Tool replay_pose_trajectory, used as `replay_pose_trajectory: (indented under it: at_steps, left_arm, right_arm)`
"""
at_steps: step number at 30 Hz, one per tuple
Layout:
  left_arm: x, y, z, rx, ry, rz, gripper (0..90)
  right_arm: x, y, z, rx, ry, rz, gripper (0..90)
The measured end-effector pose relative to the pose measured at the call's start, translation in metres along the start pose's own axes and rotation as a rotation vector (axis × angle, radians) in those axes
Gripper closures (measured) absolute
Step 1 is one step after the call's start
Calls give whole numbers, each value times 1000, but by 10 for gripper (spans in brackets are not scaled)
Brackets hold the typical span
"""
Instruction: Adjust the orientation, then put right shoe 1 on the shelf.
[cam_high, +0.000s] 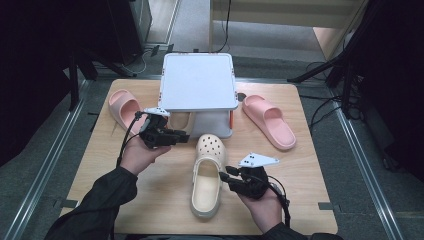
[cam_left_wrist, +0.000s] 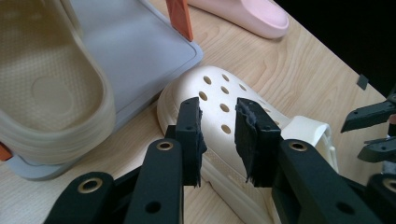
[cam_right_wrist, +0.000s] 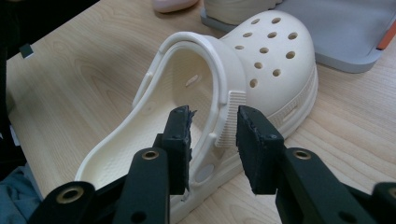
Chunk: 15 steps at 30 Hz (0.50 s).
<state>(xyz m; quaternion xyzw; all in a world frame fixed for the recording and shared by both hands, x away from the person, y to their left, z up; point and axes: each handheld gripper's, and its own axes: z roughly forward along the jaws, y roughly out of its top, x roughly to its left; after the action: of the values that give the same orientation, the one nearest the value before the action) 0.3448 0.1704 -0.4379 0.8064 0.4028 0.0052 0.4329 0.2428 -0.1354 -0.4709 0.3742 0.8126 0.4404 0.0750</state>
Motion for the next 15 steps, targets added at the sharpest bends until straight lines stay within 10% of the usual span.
replay_pose_trajectory:
  at_steps: [15]
  left_arm:
    - [4, 28, -23, -7, 11, 44, 764]
  right_arm:
    - [-1, -3, 6, 9, 0, 40, 589]
